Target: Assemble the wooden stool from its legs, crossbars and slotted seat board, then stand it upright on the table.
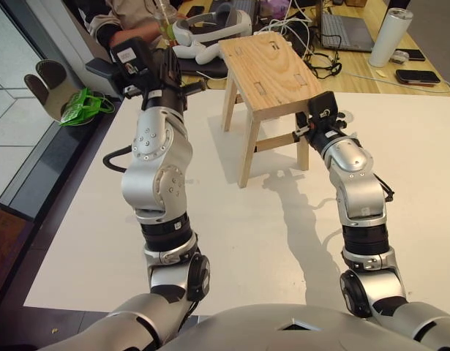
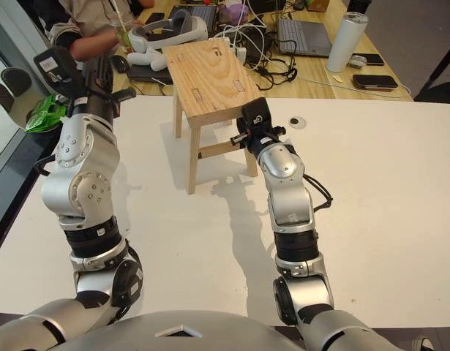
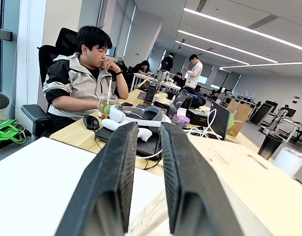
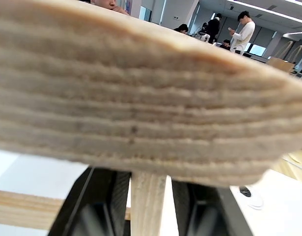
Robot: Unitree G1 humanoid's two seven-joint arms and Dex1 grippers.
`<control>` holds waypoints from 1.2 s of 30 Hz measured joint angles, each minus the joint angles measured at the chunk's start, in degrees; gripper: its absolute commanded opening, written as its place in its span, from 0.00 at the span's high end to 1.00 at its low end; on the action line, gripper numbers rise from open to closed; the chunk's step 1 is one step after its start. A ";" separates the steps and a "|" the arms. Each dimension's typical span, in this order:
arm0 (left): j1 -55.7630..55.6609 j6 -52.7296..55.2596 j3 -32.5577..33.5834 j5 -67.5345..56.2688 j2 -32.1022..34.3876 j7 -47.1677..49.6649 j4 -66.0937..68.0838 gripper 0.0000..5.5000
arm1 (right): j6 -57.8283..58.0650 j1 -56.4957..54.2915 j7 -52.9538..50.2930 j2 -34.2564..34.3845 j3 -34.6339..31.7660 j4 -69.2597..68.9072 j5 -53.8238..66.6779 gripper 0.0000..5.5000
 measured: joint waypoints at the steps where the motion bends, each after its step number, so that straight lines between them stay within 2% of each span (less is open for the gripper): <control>1: 1.44 0.39 -0.60 0.25 0.10 -0.52 -0.83 0.84 | 0.29 0.11 -0.21 -0.05 0.01 -0.27 0.37 0.82; 4: 5.59 1.93 -1.74 0.33 0.55 -1.50 -3.55 0.84 | 0.91 1.16 -0.76 0.00 0.21 -1.79 1.08 0.82; 5: 7.30 2.34 -2.03 0.32 0.59 -1.93 -4.64 0.84 | 1.01 1.77 -1.28 0.21 0.22 -2.46 1.55 0.75; 8: 11.44 3.15 -3.89 0.25 0.33 -3.00 -7.51 0.84 | 1.70 4.31 -1.53 0.99 -0.35 -4.39 4.27 0.63; 14: 21.44 2.77 -10.61 0.38 1.16 -7.17 -13.37 0.84 | 2.25 12.10 0.27 1.29 -3.41 -15.13 11.81 0.44; 20: 28.88 -1.31 -14.49 1.01 0.89 -8.72 -15.70 0.84 | 5.96 25.18 0.91 2.22 -5.32 -27.40 20.65 0.43; 23: 34.42 -4.59 -19.01 1.55 3.04 -12.24 -17.94 0.84 | 0.54 34.66 -0.56 3.76 -4.58 -34.89 22.07 0.43; 25: 36.32 -5.82 -19.55 1.26 4.49 -14.77 -18.68 0.84 | -1.72 38.00 -1.44 4.18 -3.99 -35.35 22.39 0.43; 30: 39.34 -8.34 -20.57 -0.87 5.02 -18.66 -15.72 0.84 | -3.87 40.11 -3.39 6.34 -3.44 -32.97 25.31 0.43; 36: 40.53 -9.95 -18.85 -2.47 4.25 -18.72 -15.59 0.84 | -6.19 40.23 -5.38 6.28 -2.28 -32.33 26.13 0.43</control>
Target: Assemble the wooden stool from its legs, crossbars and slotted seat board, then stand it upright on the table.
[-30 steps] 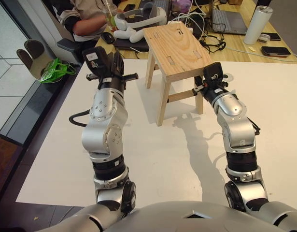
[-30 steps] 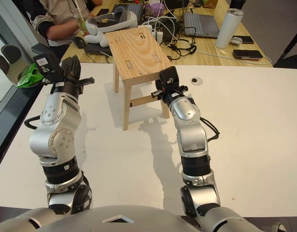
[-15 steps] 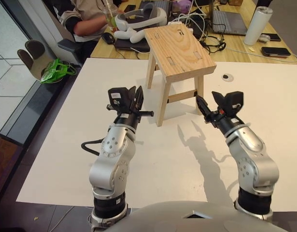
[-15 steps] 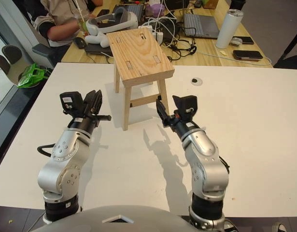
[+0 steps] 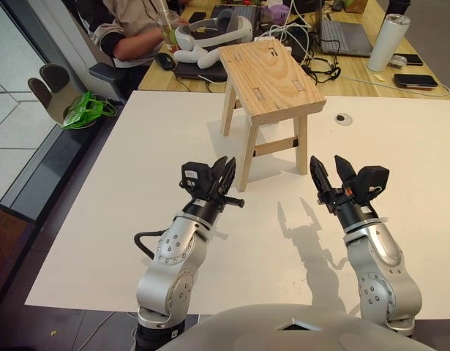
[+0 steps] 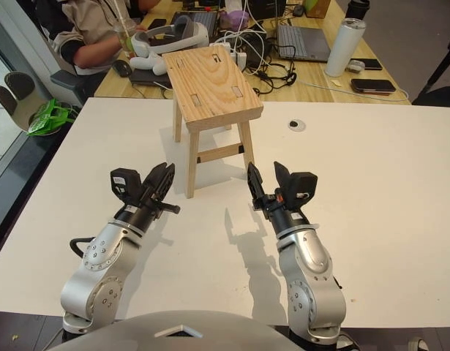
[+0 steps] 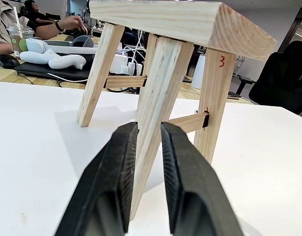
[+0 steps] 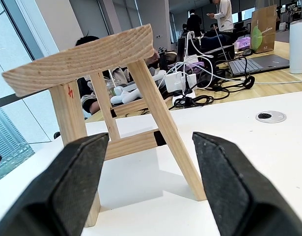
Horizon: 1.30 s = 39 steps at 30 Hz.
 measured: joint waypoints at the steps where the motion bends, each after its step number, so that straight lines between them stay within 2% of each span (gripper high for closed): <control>1: 0.00 0.00 0.11 -0.35 0.00 -0.02 0.00 0.84 | -0.44 0.05 -0.11 -0.04 0.34 0.00 0.00 0.43; 9: 1.65 -3.13 1.06 5.22 1.49 2.87 -5.38 0.84 | -3.46 3.09 -4.02 -2.12 2.56 -4.44 -3.93 0.43; 12: 1.71 -2.76 -1.04 9.54 3.67 3.32 -6.85 0.84 | -3.45 5.34 -5.19 -1.86 2.09 -6.89 -2.68 0.43; 16: 1.74 -2.25 -1.41 9.60 3.15 3.31 -6.86 0.84 | -3.46 6.27 -5.66 -2.03 1.46 -8.43 -0.86 0.43; 21: 1.61 -1.92 -0.93 8.79 2.58 2.85 -6.87 0.84 | -3.46 6.30 -6.12 -7.02 4.55 -10.38 -6.60 0.43; 30: -2.02 -6.66 -0.19 8.56 -0.55 3.05 -0.69 0.84 | -3.20 0.31 -6.18 -5.63 2.94 -0.95 -3.19 0.43; 39: -2.95 -6.90 -1.29 9.24 -1.10 2.68 1.90 0.84 | -3.18 0.10 -6.12 -5.78 1.72 0.33 -1.41 0.43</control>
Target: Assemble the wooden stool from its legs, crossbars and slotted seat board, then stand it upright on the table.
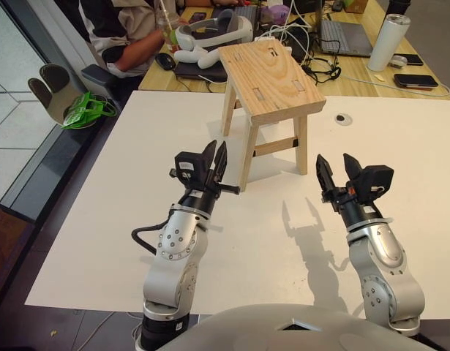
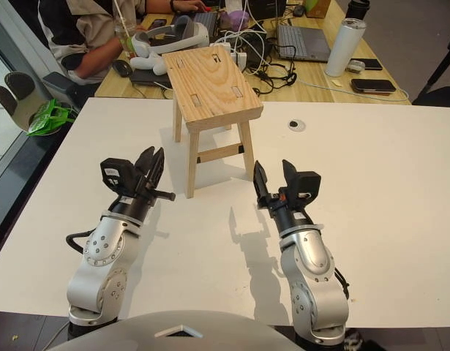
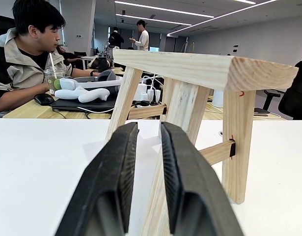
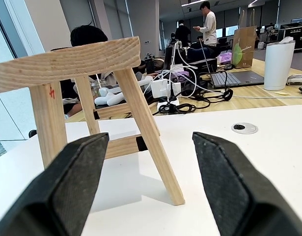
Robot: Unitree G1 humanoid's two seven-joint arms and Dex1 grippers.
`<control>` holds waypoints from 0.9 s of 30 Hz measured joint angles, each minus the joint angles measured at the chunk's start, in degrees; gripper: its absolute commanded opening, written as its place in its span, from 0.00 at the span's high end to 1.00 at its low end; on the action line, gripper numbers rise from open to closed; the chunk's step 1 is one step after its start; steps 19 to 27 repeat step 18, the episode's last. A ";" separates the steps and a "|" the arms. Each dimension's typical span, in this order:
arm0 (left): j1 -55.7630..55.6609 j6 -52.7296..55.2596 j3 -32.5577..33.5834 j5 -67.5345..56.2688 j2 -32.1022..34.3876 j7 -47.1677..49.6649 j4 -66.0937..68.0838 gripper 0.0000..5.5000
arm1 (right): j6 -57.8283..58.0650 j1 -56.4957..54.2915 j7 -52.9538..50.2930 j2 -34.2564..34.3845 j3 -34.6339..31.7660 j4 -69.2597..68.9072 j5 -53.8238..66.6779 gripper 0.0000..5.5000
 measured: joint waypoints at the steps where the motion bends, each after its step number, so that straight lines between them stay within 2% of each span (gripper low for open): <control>1: -0.36 0.00 -0.20 0.40 0.08 0.00 0.20 0.84 | 0.00 0.00 -0.01 -0.02 -0.15 0.26 0.06 0.43; 11: -1.35 0.76 -5.68 8.24 1.69 0.63 0.20 0.84 | 0.55 -2.18 1.01 -0.88 -0.65 1.43 1.74 0.43; 27: -1.46 1.63 -4.76 6.86 0.21 -0.05 0.19 0.84 | 1.60 -1.07 0.63 -1.08 -0.68 1.20 2.16 0.43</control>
